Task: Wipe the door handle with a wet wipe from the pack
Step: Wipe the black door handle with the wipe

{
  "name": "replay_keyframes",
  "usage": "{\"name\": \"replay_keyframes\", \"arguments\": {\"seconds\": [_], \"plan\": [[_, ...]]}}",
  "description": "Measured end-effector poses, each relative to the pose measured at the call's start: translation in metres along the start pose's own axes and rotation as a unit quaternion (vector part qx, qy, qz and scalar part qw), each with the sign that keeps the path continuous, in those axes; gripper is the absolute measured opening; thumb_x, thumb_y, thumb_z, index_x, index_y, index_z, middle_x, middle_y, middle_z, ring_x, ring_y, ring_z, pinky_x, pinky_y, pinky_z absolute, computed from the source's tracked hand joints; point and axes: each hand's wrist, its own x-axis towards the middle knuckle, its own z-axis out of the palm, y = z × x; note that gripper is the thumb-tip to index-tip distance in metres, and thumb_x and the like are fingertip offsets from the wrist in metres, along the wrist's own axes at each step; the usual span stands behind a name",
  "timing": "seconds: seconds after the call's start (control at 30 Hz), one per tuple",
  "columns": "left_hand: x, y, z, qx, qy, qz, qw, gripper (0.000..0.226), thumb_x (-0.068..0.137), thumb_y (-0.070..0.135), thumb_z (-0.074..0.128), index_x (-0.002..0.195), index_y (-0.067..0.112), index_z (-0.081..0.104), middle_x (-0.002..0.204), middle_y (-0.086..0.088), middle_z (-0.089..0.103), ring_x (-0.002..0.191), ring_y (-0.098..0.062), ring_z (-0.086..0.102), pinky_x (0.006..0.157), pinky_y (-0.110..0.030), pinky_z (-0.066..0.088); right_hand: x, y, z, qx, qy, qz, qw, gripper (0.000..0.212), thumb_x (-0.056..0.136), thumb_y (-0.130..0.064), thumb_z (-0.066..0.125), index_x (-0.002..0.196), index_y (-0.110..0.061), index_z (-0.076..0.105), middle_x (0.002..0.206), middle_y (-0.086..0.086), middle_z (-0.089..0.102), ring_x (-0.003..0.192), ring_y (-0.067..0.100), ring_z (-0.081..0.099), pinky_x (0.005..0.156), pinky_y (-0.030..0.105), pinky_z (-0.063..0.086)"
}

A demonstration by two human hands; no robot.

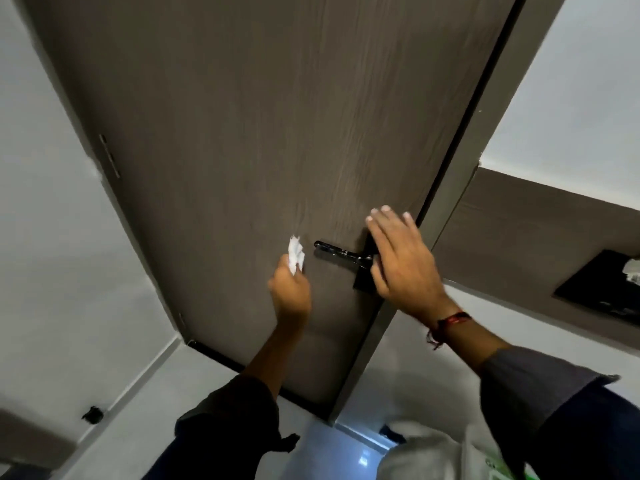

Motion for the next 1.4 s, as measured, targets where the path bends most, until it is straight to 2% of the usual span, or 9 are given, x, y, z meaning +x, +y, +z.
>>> {"name": "replay_keyframes", "arguments": {"seconds": [0.1, 0.2, 0.33, 0.47, 0.7, 0.9, 1.07, 1.27, 1.4], "plan": [[-0.005, 0.004, 0.021, -0.025, 0.003, 0.119, 0.993, 0.065, 0.091, -0.02, 0.044, 0.152, 0.002, 0.043, 0.158, -0.023, 0.044, 0.148, -0.035, 0.041, 0.124, -0.029, 0.031, 0.0, 0.033, -0.016, -0.105, 0.037, -0.015, 0.994, 0.08, 0.091, -0.026, 0.053, 0.164, 0.003, 0.033, 0.174, 0.021, 0.021, 0.164, 0.036, 0.015, 0.133, 0.056, 0.008], [-0.009, 0.0, 0.055, 0.083, -0.045, 0.242, 0.966, 0.076, 0.089, -0.018, 0.05, 0.159, 0.003, 0.028, 0.17, -0.015, 0.021, 0.159, -0.03, 0.014, 0.131, -0.046, 0.017, -0.014, 0.06, -0.021, -0.174, 0.068, 0.024, 0.982, 0.084, 0.099, -0.036, 0.046, 0.168, 0.001, 0.018, 0.177, 0.019, 0.003, 0.165, 0.034, 0.001, 0.133, 0.055, -0.001], [-0.01, -0.008, 0.087, 0.215, -0.048, 0.228, 0.948, 0.065, 0.108, 0.038, 0.032, 0.163, 0.009, 0.011, 0.173, -0.011, 0.009, 0.16, -0.028, 0.006, 0.129, -0.051, 0.02, -0.034, 0.09, -0.012, -0.259, 0.075, 0.021, 0.963, 0.082, 0.106, -0.043, 0.04, 0.17, -0.001, 0.012, 0.178, 0.016, 0.0, 0.166, 0.029, -0.003, 0.134, 0.047, -0.007], [-0.012, -0.023, 0.095, 0.226, -0.053, 0.28, 0.931, 0.102, 0.094, 0.08, 0.027, 0.163, 0.011, -0.003, 0.174, -0.008, -0.003, 0.161, -0.023, -0.008, 0.129, -0.047, 0.002, -0.036, 0.099, 0.0, -0.316, 0.107, 0.006, 0.943, 0.08, 0.108, -0.046, 0.039, 0.169, -0.001, 0.017, 0.178, 0.016, 0.005, 0.166, 0.029, 0.001, 0.134, 0.048, -0.003], [-0.004, -0.018, 0.095, 0.156, -0.003, 0.178, 0.972, 0.108, 0.095, 0.073, 0.04, 0.161, 0.0, -0.003, 0.173, -0.016, -0.005, 0.161, -0.025, -0.003, 0.131, -0.05, 0.014, -0.033, 0.1, 0.007, -0.343, 0.138, 0.006, 0.929, 0.08, 0.107, -0.045, 0.041, 0.169, 0.0, 0.019, 0.178, 0.018, 0.005, 0.166, 0.031, -0.002, 0.133, 0.051, -0.002], [-0.054, -0.006, 0.127, 0.148, -0.001, 0.235, 0.961, 0.106, 0.095, 0.074, 0.037, 0.159, -0.006, 0.011, 0.17, -0.026, 0.006, 0.16, -0.036, 0.003, 0.129, -0.052, 0.022, -0.033, 0.099, 0.01, -0.333, 0.141, 0.015, 0.932, 0.081, 0.107, -0.046, 0.041, 0.169, -0.001, 0.017, 0.178, 0.017, 0.002, 0.166, 0.03, -0.006, 0.133, 0.051, -0.006], [-0.02, 0.012, 0.114, 0.038, 0.055, 0.126, 0.99, 0.094, 0.1, 0.06, 0.043, 0.161, -0.002, 0.009, 0.172, -0.019, 0.003, 0.161, -0.029, 0.003, 0.127, -0.054, 0.024, -0.033, 0.098, 0.01, -0.335, 0.139, 0.012, 0.932, 0.081, 0.107, -0.046, 0.041, 0.169, -0.001, 0.017, 0.178, 0.017, 0.002, 0.166, 0.029, -0.007, 0.133, 0.051, -0.006], [-0.046, 0.003, 0.116, 0.186, -0.012, 0.288, 0.939, 0.1, 0.095, 0.075, 0.036, 0.157, -0.003, 0.03, 0.167, -0.021, 0.028, 0.159, -0.033, 0.014, 0.127, -0.052, 0.023, -0.032, 0.099, 0.01, -0.338, 0.144, 0.012, 0.93, 0.081, 0.107, -0.046, 0.041, 0.169, -0.001, 0.017, 0.178, 0.017, 0.0, 0.166, 0.03, -0.007, 0.133, 0.05, -0.008], [-0.009, 0.002, 0.09, 0.228, -0.001, 0.242, 0.943, 0.095, 0.097, 0.072, 0.037, 0.156, -0.001, 0.034, 0.167, -0.02, 0.028, 0.16, -0.03, 0.014, 0.127, -0.051, 0.023, -0.033, 0.098, 0.01, -0.34, 0.147, 0.009, 0.929, 0.081, 0.106, -0.046, 0.042, 0.169, -0.001, 0.018, 0.178, 0.016, 0.0, 0.166, 0.03, -0.006, 0.133, 0.051, -0.007]]}}
